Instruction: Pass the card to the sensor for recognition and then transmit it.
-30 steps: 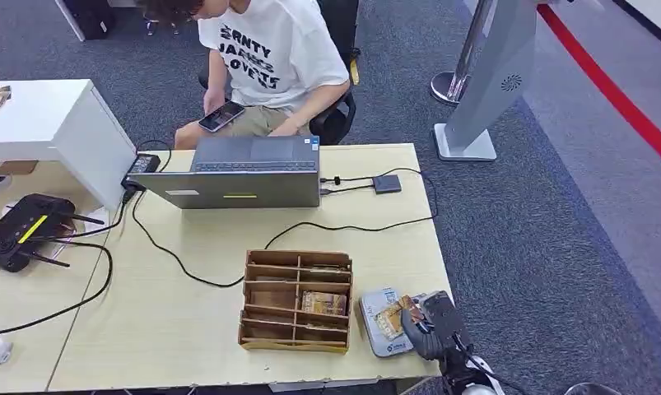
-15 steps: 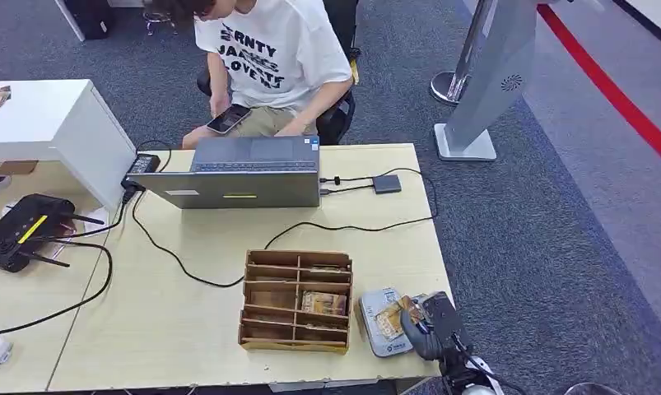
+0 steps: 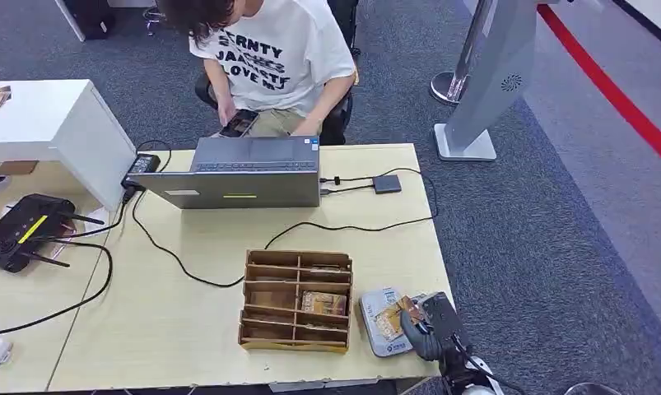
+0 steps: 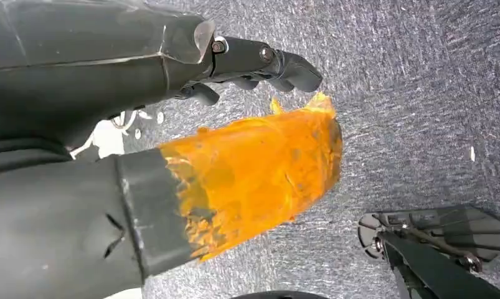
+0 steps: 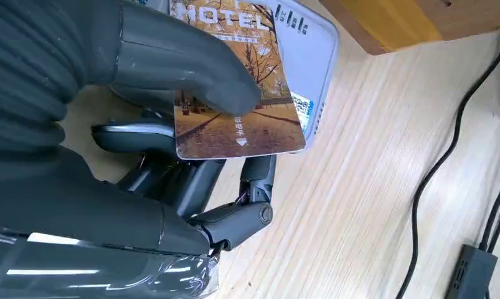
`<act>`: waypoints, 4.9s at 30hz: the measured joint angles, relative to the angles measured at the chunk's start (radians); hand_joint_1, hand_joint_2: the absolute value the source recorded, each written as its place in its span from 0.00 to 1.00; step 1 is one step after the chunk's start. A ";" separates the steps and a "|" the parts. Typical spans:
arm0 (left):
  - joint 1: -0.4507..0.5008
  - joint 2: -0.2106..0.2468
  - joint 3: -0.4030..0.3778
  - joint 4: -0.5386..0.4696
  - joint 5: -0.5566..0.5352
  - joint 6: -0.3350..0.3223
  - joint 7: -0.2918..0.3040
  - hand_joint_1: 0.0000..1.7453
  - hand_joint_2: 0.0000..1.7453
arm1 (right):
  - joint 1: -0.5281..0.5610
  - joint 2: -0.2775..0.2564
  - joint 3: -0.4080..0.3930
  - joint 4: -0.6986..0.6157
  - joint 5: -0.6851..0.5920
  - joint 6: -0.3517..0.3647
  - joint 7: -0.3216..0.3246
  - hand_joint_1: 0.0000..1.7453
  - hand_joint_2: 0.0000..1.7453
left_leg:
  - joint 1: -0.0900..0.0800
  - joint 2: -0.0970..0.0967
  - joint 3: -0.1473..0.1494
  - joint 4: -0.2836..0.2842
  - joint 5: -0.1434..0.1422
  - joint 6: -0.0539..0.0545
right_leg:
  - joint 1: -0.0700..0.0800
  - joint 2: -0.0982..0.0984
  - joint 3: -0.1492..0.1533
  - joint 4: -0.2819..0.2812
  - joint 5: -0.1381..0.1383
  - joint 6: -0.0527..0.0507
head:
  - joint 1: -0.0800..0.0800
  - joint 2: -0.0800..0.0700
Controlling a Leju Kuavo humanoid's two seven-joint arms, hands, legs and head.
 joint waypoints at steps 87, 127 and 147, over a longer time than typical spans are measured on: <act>-0.074 -0.013 -0.043 0.000 -0.185 -0.090 0.022 0.00 0.00 | -0.596 0.204 0.286 -0.074 1.141 -0.191 0.016 1.00 1.00 | 0.001 0.002 -0.005 0.000 0.010 -0.002 | 0.001 0.002 -0.006 0.003 0.009 -0.002 | 0.000 0.000; -0.082 -0.015 -0.117 0.000 -0.192 -0.107 0.028 0.00 0.00 | -0.784 0.254 0.358 0.248 1.407 -0.301 0.105 0.00 1.00 | 0.001 0.002 -0.007 0.000 0.011 -0.003 | 0.001 0.003 -0.008 0.002 0.010 -0.003 | 0.000 0.000; -0.040 -0.014 -0.074 0.000 -0.098 -0.044 0.003 0.00 0.00 | -0.400 0.253 0.359 -0.174 1.075 -0.424 -0.021 0.00 1.00 | 0.001 0.002 -0.007 0.000 0.009 -0.003 | 0.001 0.003 -0.009 0.002 0.008 -0.002 | 0.000 0.000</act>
